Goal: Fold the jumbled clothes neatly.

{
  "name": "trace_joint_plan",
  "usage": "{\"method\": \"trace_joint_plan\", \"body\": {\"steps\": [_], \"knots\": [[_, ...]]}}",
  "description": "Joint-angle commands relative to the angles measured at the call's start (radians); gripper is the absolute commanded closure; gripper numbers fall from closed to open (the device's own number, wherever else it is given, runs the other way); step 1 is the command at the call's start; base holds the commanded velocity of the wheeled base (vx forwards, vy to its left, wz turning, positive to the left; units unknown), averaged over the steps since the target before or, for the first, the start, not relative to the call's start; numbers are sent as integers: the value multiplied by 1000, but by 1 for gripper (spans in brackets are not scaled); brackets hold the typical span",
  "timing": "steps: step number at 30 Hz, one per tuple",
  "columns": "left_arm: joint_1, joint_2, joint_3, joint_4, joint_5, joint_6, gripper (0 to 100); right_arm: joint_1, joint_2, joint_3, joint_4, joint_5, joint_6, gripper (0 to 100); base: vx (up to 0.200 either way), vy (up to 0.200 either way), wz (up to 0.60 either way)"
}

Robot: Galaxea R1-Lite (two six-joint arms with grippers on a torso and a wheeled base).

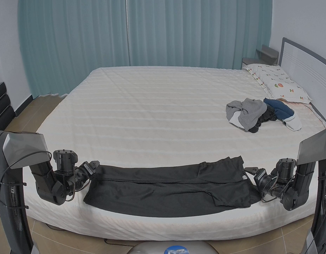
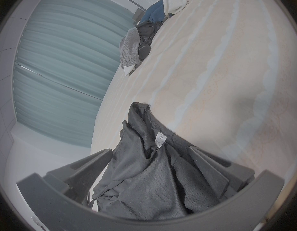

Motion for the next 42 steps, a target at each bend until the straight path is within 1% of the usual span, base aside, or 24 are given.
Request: {"method": "trace_joint_plan", "body": {"steps": [1,3,9,10,12,16,20,21,25,26,34,39,40,42], "knots": [[-5,-82,73,-31,-10,-3,0,-6,-7,-6,-1,5,4,0,0,0,0],[-7,-80,78,-28,-10,-3,0,-8,-9,-5,-3,5,4,0,0,0,0],[-10,-76,107,-30,-10,8,0,-8,-7,-2,-3,5,4,0,-200,0,0],[-10,-73,139,-30,-10,78,0,-6,-5,-2,-3,5,3,0,0,0,0],[-11,-56,147,-33,-11,104,0,-3,-4,0,-3,3,3,0,0,0,0],[-14,-10,130,-38,-13,110,0,-1,-2,0,-4,3,1,0,0,0,0],[-16,27,113,-76,-13,109,0,2,1,0,-4,2,1,0,0,0,0],[-16,46,111,-110,-13,110,0,2,1,0,-4,2,0,0,0,0,0],[-30,61,108,-131,-13,110,0,3,1,0,-4,2,0,0,0,0,0],[-34,66,108,-131,-13,110,100,3,1,0,-4,2,0,0,0,0,0],[-31,79,139,-145,6,139,100,3,2,0,-4,0,0,0,0,0,0],[-25,76,156,-136,15,176,100,3,2,0,-4,0,-2,0,0,0,0],[-27,75,177,-136,36,212,100,3,2,0,-4,0,-2,0,0,0,0],[-27,76,183,-137,49,228,100,3,2,0,-4,0,-2,0,0,0,0]]}}
